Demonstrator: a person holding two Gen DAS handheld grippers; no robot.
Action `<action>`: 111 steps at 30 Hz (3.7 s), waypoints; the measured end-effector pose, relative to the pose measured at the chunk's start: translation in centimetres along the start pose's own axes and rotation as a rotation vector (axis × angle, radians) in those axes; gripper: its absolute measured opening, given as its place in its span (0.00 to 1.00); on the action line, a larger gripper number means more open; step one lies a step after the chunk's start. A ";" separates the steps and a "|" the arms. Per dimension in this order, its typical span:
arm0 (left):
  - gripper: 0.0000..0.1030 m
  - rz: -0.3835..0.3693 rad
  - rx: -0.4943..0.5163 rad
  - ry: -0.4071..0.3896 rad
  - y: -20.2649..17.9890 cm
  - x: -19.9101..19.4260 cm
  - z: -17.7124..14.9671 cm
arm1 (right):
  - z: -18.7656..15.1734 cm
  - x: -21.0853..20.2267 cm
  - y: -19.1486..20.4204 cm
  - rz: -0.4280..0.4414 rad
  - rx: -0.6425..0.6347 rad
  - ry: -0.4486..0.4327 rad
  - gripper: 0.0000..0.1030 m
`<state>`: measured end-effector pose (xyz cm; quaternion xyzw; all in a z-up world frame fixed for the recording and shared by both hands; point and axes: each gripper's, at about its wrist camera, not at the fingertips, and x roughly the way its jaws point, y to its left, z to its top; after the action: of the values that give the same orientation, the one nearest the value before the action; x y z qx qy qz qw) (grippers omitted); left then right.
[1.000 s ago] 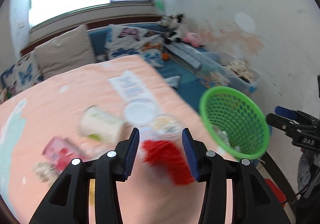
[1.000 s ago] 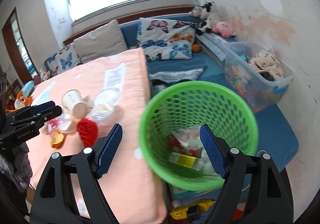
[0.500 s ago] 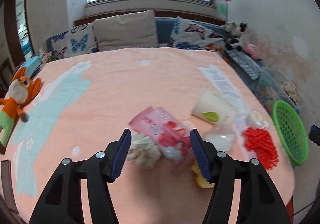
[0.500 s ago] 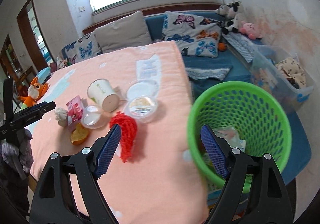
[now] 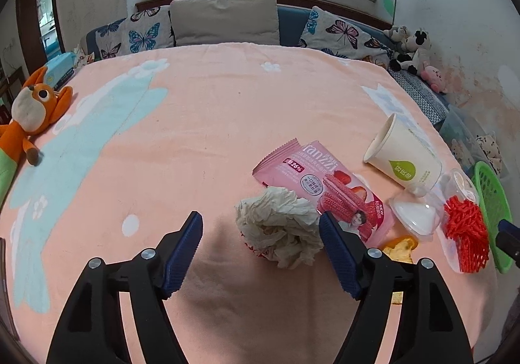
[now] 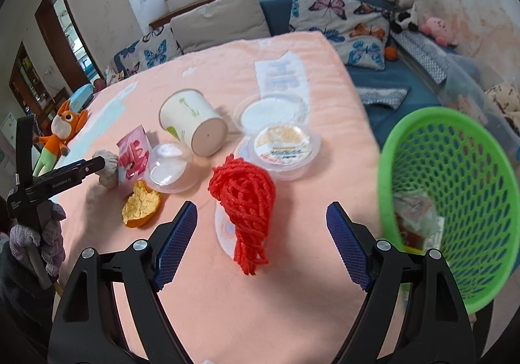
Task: Collect trash
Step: 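Grasp the crumpled tissue with the left gripper while the right grasps the red mesh net, then carry the red mesh net into the basket with the right gripper while the left carries the tissue, then open the left gripper to drop the crumpled tissue into the basket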
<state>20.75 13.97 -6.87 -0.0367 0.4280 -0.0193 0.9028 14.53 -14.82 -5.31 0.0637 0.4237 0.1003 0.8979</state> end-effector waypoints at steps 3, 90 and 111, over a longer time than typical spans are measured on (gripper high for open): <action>0.69 -0.023 -0.008 0.004 0.1 0.4 0.1 | 0.1 1.0 0.1 0.006 0.010 0.018 0.79; 0.05 -0.465 0.493 -0.096 -33.1 -8.1 2.9 | -3.1 -11.7 -20.7 -0.275 0.270 -0.171 0.56; 0.13 -0.468 0.580 0.005 -40.1 -4.4 -0.1 | -5.5 -14.7 -21.6 -0.259 0.320 -0.209 0.65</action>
<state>17.72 -25.67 -0.26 0.1238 0.3870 -0.3456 0.8459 3.87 -39.09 -2.12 0.1605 0.3437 -0.0914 0.9207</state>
